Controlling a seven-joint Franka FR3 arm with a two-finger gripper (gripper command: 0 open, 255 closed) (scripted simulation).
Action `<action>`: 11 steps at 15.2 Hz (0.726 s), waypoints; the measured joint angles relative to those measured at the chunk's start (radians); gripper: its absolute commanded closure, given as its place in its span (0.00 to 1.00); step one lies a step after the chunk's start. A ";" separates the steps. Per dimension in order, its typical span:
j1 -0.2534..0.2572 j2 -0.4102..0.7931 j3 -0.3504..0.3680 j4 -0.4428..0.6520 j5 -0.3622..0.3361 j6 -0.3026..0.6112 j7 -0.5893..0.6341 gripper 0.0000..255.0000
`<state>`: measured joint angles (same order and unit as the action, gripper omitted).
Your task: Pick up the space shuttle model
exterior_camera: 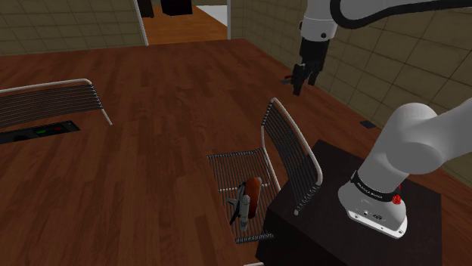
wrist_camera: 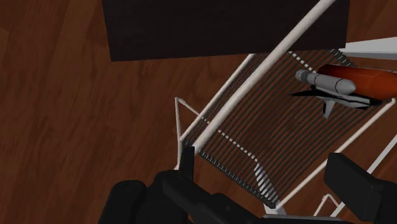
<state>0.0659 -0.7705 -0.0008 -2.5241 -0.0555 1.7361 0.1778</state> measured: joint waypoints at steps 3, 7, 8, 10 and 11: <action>0.031 0.043 0.032 -0.047 0.036 0.085 0.027 0.00; 0.075 0.113 0.077 -0.092 0.083 0.197 0.060 0.00; 0.084 0.134 0.085 -0.101 0.093 0.226 0.064 0.00; 0.107 0.177 0.108 -0.127 0.117 0.294 0.079 0.00; 0.117 0.198 0.118 -0.134 0.127 0.323 0.084 0.00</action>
<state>0.1826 -0.5725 0.1167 -2.6585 0.0712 2.0590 0.2617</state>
